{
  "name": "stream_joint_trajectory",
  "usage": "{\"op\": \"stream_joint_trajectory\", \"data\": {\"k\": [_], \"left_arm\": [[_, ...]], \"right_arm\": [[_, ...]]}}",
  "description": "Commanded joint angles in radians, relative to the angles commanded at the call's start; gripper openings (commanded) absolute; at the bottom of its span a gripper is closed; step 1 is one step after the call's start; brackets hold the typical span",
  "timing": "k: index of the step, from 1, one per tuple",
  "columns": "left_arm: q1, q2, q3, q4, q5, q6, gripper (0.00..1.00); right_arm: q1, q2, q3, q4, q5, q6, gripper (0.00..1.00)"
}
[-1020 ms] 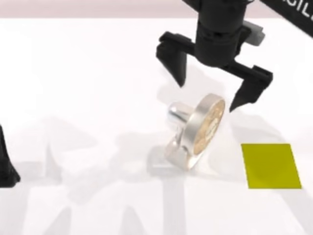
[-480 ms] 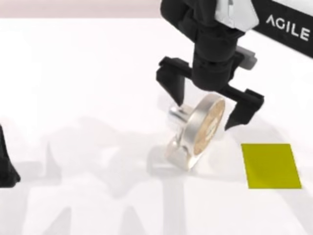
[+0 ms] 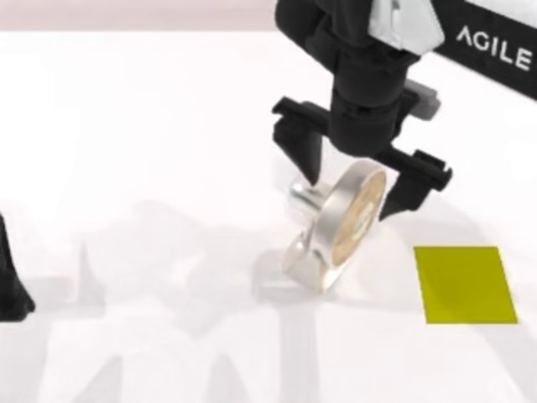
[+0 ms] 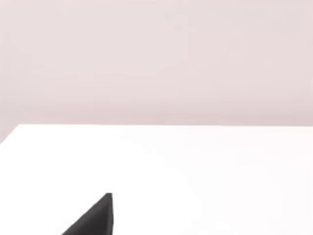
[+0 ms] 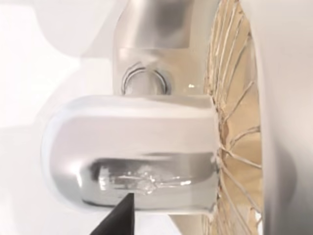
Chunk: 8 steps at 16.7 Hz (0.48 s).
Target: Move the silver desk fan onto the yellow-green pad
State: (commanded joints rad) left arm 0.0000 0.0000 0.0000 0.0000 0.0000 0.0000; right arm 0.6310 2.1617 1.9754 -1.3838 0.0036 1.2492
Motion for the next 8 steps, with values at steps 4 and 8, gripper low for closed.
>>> {"op": "stream_joint_trajectory", "data": {"k": [4, 8], "left_arm": [[0.0, 0.0, 0.0, 0.0, 0.0, 0.0, 1.0], [0.0, 0.0, 0.0, 0.0, 0.0, 0.0, 1.0]], "right_arm": [[0.0, 0.0, 0.0, 0.0, 0.0, 0.0, 0.4], [0.0, 0.0, 0.0, 0.0, 0.0, 0.0, 0.1]]}}
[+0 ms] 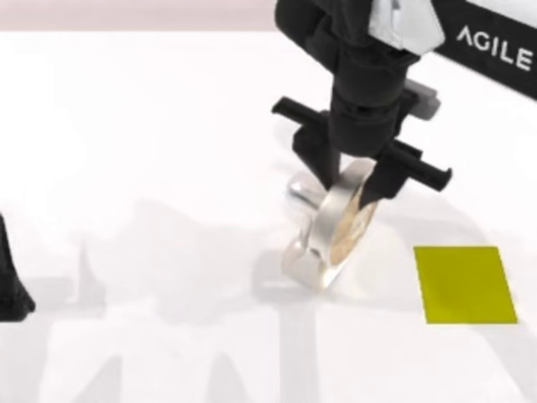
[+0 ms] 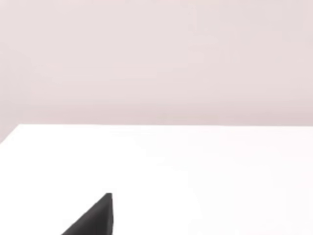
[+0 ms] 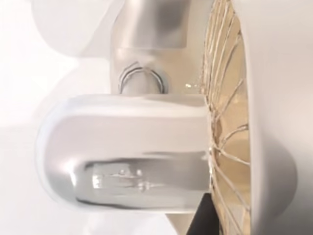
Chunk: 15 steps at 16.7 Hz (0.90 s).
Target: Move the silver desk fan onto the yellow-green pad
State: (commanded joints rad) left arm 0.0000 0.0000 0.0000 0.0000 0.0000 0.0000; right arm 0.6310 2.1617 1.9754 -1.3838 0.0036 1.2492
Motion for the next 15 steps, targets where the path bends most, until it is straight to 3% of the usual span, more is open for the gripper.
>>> {"op": "stream_joint_trajectory", "data": {"k": [2, 11, 15], "left_arm": [[0.0, 0.0, 0.0, 0.0, 0.0, 0.0, 1.0], [0.0, 0.0, 0.0, 0.0, 0.0, 0.0, 1.0], [0.0, 0.0, 0.0, 0.0, 0.0, 0.0, 1.0]], "right_arm": [[0.0, 0.0, 0.0, 0.0, 0.0, 0.0, 0.0], [-0.002, 0.001, 0.003, -0.003, 0.0, 0.002, 0.0], [-0.002, 0.021, 0.121, -0.098, 0.001, 0.007, 0.0]]}}
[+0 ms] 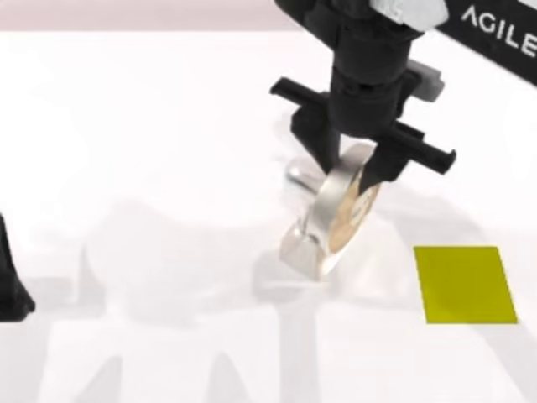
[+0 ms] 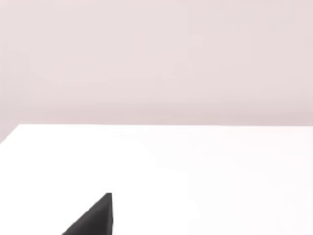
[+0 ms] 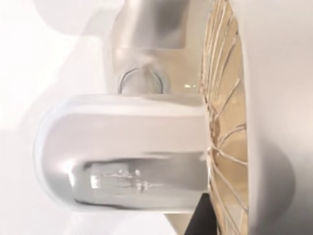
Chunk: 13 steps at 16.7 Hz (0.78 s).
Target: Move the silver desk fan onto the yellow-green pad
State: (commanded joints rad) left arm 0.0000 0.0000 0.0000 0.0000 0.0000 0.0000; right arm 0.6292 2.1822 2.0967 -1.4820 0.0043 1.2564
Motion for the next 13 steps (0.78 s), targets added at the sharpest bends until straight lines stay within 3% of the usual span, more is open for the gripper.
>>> {"op": "stream_joint_trajectory", "data": {"k": [5, 10, 13], "left_arm": [[0.0, 0.0, 0.0, 0.0, 0.0, 0.0, 1.0], [0.0, 0.0, 0.0, 0.0, 0.0, 0.0, 1.0], [0.0, 0.0, 0.0, 0.0, 0.0, 0.0, 1.0]], "right_arm": [[0.008, 0.024, 0.149, -0.128, -0.001, -0.007, 0.0], [-0.002, 0.009, 0.134, -0.122, -0.001, 0.009, 0.0], [-0.035, -0.063, 0.038, -0.09, 0.0, 0.101, 0.0]]}}
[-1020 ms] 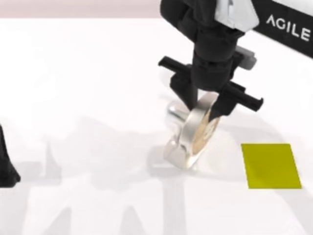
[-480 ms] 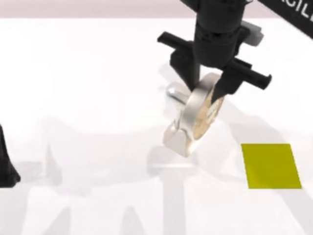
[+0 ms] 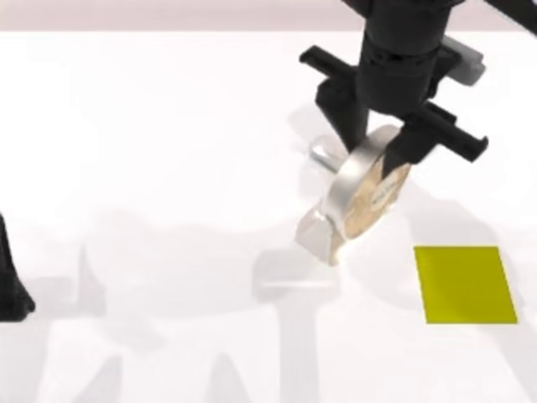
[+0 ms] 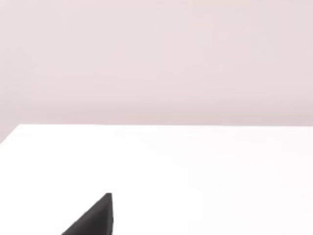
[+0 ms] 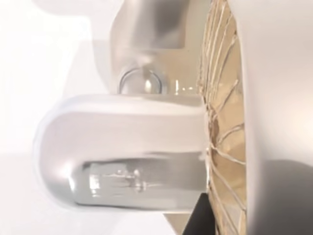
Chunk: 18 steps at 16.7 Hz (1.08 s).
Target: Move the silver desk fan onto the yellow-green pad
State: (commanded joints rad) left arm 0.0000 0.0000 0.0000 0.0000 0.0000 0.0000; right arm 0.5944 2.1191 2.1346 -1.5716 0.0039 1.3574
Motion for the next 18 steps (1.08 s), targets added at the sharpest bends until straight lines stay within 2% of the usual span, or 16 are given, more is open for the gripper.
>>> {"op": "stream_joint_trajectory", "data": {"k": [10, 13, 18], "left_arm": [[0.0, 0.0, 0.0, 0.0, 0.0, 0.0, 1.0], [0.0, 0.0, 0.0, 0.0, 0.0, 0.0, 1.0], [0.0, 0.0, 0.0, 0.0, 0.0, 0.0, 1.0]], "right_arm": [[-0.175, -0.413, -0.621, 0.185, 0.001, 0.535, 0.0], [-0.199, -0.467, -0.689, 0.208, 0.001, 0.602, 0.0], [-0.195, -0.465, -0.692, 0.21, 0.001, 0.604, 0.0]]}}
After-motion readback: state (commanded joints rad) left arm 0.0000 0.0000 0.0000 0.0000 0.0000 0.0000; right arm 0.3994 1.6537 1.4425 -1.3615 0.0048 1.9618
